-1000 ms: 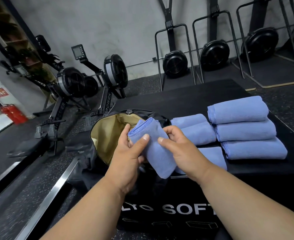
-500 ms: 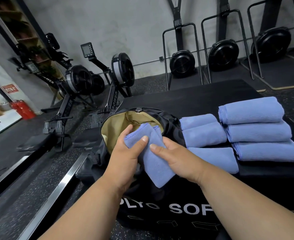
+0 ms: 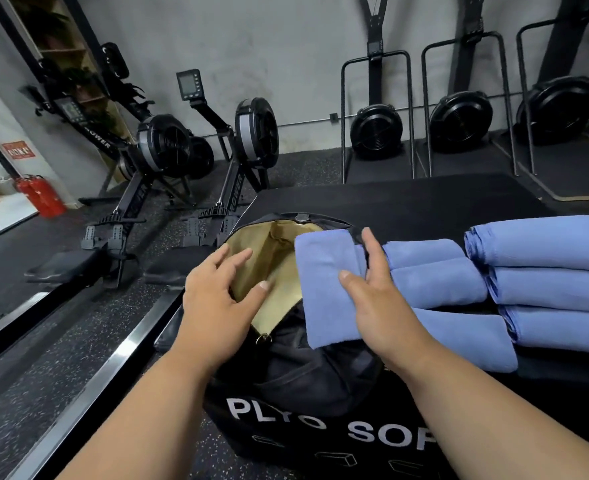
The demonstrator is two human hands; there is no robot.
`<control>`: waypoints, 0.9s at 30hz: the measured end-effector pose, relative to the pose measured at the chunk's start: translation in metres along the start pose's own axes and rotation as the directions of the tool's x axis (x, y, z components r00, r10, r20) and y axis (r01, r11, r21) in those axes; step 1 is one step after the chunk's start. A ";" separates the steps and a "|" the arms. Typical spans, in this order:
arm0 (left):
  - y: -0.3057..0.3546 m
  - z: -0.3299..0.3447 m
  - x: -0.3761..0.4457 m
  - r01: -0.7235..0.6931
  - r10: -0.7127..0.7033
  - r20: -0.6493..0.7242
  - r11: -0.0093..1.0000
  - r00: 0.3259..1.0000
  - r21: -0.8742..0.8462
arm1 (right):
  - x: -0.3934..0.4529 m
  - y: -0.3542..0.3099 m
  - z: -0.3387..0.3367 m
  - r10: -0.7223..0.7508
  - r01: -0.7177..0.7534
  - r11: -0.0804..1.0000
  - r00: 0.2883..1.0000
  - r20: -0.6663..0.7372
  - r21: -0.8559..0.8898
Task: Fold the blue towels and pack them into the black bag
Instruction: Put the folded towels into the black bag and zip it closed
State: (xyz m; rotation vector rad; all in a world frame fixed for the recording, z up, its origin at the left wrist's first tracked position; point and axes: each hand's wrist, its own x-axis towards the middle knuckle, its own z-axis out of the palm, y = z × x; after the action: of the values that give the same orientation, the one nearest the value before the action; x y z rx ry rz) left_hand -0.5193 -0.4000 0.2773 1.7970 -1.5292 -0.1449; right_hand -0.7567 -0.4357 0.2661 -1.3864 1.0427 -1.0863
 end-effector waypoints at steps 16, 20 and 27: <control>-0.073 0.016 0.032 -0.009 -0.004 -0.063 0.981 0.998 -0.196 | 0.089 0.003 0.088 0.217 -0.222 0.910 0.975 -0.054 -0.350; -0.082 0.022 0.038 0.015 -0.018 -0.014 0.977 1.000 -0.211 | 0.121 0.020 0.106 0.240 -0.242 0.889 0.969 -0.056 -0.389; -0.088 0.019 0.057 -0.018 0.008 -0.032 0.940 0.999 -0.340 | 0.168 0.040 0.125 0.303 -0.285 0.799 0.951 -0.054 -0.530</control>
State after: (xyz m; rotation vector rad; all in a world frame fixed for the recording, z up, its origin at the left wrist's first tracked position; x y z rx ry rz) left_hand -0.4436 -0.4596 0.2321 1.5065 -1.3967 -0.3531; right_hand -0.6006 -0.5771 0.2319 -1.5919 1.5572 -0.5512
